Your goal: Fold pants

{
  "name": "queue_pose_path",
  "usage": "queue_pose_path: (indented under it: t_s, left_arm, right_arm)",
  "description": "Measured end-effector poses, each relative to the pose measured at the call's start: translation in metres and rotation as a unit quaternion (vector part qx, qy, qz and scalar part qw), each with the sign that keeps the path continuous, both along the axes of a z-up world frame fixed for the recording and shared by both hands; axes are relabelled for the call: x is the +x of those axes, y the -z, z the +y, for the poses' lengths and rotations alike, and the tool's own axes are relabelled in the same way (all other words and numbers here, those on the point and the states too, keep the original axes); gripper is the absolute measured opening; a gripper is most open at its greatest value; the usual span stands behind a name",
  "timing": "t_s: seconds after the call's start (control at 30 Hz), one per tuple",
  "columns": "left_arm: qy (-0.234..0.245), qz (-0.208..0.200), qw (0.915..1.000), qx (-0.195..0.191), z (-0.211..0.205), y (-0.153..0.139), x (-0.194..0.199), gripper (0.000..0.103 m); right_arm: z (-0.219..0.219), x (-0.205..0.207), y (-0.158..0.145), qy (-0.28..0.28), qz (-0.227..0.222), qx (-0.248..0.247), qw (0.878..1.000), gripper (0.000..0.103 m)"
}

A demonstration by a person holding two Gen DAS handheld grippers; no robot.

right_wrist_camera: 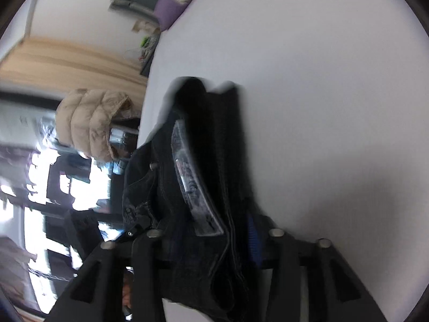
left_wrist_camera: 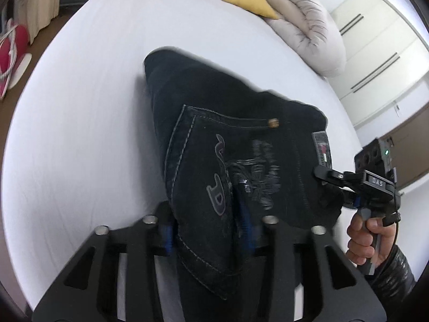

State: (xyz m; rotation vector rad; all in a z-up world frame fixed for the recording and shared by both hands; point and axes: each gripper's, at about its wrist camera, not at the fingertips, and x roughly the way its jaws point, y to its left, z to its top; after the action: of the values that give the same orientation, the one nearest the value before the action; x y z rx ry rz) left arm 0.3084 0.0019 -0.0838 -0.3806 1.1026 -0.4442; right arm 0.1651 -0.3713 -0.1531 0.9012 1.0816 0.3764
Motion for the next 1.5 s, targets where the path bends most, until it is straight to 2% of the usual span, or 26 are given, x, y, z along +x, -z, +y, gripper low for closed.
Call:
queue_pose_path:
  t_s: [0.07,0.13,0.23,0.3,0.37,0.4,0.43,0.47,0.5,0.6,0.67,0.7,0.8,0.87,0.93,1.1,1.23,1.33,1.5]
  left_arm:
    - [-0.006,-0.014,0.9998,-0.015,0.001,0.004,-0.003,0.043]
    - [-0.006,-0.019,0.9996,-0.021,0.001,0.005,-0.003,0.044]
    - [-0.026,-0.024,0.9993,-0.012,0.007,-0.006,-0.004,0.044]
    - [-0.042,-0.045,0.9981,-0.002,0.020,-0.021,-0.026,0.049]
    - [-0.059,-0.094,0.9935,0.028,0.018,-0.049,-0.052,0.067]
    - [-0.062,-0.130,0.9884,0.049,0.010,-0.068,-0.070,0.072]
    - [-0.063,-0.151,0.9844,0.065,0.004,-0.080,-0.081,0.082]
    - [-0.066,-0.186,0.9756,0.096,-0.004,-0.098,-0.100,0.088]
    - [-0.068,-0.203,0.9706,0.109,-0.008,-0.110,-0.111,0.090]
    - [-0.096,-0.273,0.9455,0.150,-0.025,-0.156,-0.158,0.100]
    - [-0.128,-0.316,0.9237,0.174,-0.030,-0.184,-0.189,0.103]
    - [-0.140,-0.336,0.9131,0.183,-0.031,-0.197,-0.203,0.103]
    - [-0.169,-0.385,0.8835,0.207,-0.029,-0.232,-0.239,0.103]
    - [-0.187,-0.401,0.8694,0.219,-0.025,-0.252,-0.257,0.103]
    - [-0.197,-0.409,0.8640,0.217,-0.019,-0.267,-0.276,0.103]
    - [-0.202,-0.407,0.8645,0.214,-0.013,-0.288,-0.310,0.103]
    - [-0.210,-0.396,0.8688,0.210,-0.011,-0.300,-0.341,0.103]
    - [-0.214,-0.363,0.8820,0.212,-0.016,-0.300,-0.357,0.103]
    - [-0.198,-0.324,0.8999,0.215,-0.031,-0.280,-0.363,0.103]
  right_arm:
    - [-0.014,-0.011,0.009,0.005,-0.030,0.048,0.998,0.039]
    - [-0.025,-0.018,0.010,0.021,-0.031,0.065,0.997,0.041]
    - [-0.040,-0.038,-0.001,0.057,-0.039,0.049,0.996,0.052]
    - [-0.047,-0.056,-0.012,0.083,-0.042,0.023,0.995,0.059]
    - [-0.049,-0.081,-0.030,0.105,-0.060,-0.007,0.993,0.062]
    - [-0.046,-0.086,-0.036,0.109,-0.067,-0.018,0.992,0.062]
    - [-0.041,-0.099,-0.049,0.113,-0.080,-0.043,0.989,0.062]
    - [-0.037,-0.107,-0.060,0.117,-0.090,-0.064,0.987,0.062]
    - [-0.031,-0.117,-0.072,0.121,-0.105,-0.090,0.983,0.064]
    - [-0.013,-0.138,-0.115,0.132,-0.150,-0.147,0.969,0.067]
    - [-0.002,-0.152,-0.149,0.141,-0.191,-0.192,0.952,0.073]
    - [0.002,-0.158,-0.168,0.148,-0.214,-0.216,0.941,0.081]
    - [0.014,-0.185,-0.221,0.175,-0.296,-0.266,0.901,0.101]
    - [0.027,-0.207,-0.254,0.195,-0.351,-0.297,0.866,0.103]
    - [0.037,-0.224,-0.276,0.201,-0.386,-0.317,0.842,0.103]
    - [0.055,-0.265,-0.307,0.220,-0.435,-0.345,0.802,0.103]
    - [0.063,-0.281,-0.320,0.236,-0.445,-0.351,0.790,0.103]
    - [0.069,-0.297,-0.320,0.225,-0.445,-0.347,0.795,0.103]
    - [0.085,-0.296,-0.311,0.192,-0.412,-0.373,0.809,0.103]
